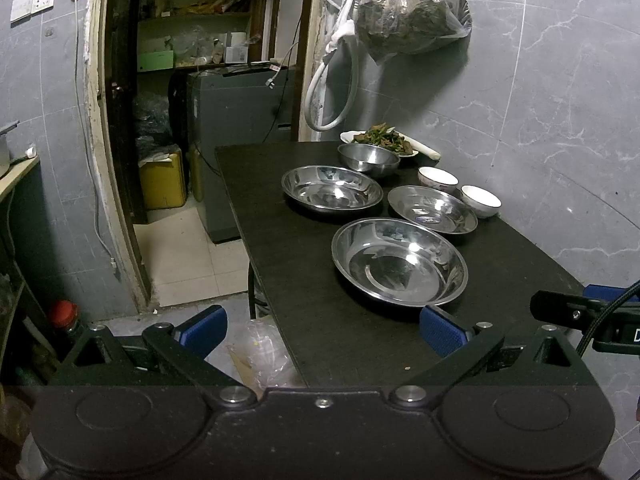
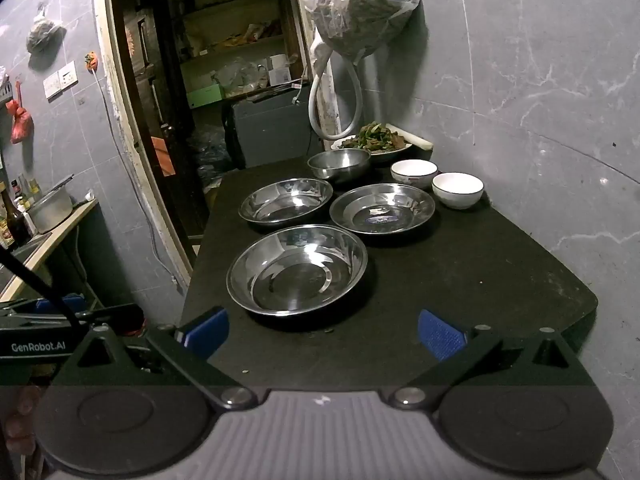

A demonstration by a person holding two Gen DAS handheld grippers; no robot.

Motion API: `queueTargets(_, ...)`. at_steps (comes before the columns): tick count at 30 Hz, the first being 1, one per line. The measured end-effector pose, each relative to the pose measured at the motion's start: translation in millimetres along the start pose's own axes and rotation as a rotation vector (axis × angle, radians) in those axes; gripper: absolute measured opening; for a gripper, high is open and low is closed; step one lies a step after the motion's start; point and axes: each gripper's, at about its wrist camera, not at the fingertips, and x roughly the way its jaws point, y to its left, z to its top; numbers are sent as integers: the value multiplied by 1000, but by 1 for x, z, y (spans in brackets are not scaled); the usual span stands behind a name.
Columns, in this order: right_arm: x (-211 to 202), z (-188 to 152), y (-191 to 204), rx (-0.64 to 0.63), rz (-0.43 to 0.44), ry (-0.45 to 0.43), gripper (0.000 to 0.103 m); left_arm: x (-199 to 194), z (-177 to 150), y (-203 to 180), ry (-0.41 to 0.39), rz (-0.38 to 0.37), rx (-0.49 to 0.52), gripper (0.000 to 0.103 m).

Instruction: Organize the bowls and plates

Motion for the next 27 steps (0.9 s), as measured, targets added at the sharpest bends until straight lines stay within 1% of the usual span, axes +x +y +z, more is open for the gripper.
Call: queueTargets(27, 2, 1, 3, 1, -2, -1, 103, 2, -1, -2, 0, 1, 0, 102)
